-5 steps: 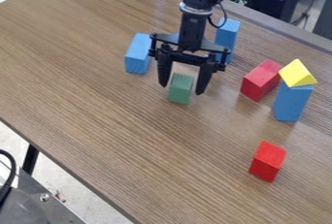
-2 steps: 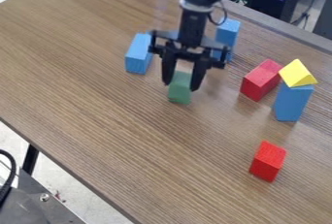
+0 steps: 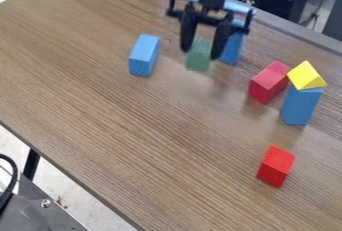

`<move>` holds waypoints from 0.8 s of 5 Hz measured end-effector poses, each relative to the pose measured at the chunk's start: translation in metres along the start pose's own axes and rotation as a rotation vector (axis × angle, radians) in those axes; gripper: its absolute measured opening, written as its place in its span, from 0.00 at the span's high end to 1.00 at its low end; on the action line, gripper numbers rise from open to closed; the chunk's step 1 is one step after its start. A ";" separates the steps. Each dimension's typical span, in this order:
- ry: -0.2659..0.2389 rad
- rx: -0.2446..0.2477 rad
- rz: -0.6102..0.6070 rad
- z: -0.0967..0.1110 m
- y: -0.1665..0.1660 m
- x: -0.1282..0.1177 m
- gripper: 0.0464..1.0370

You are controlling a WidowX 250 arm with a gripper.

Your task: Put the green block on top of the blue rectangular block

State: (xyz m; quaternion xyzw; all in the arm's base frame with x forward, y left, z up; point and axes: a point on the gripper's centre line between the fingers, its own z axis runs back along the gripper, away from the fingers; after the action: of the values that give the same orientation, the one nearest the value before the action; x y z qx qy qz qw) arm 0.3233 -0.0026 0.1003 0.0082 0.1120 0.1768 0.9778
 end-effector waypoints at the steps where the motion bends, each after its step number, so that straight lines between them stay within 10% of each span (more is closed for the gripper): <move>1: -0.024 0.007 -0.004 0.020 -0.005 0.007 0.52; 4: -0.009 -0.001 -0.010 0.033 -0.015 0.036 0.52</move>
State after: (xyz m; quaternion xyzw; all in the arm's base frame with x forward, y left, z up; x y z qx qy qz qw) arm 0.3685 -0.0040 0.1240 0.0081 0.1074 0.1718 0.9792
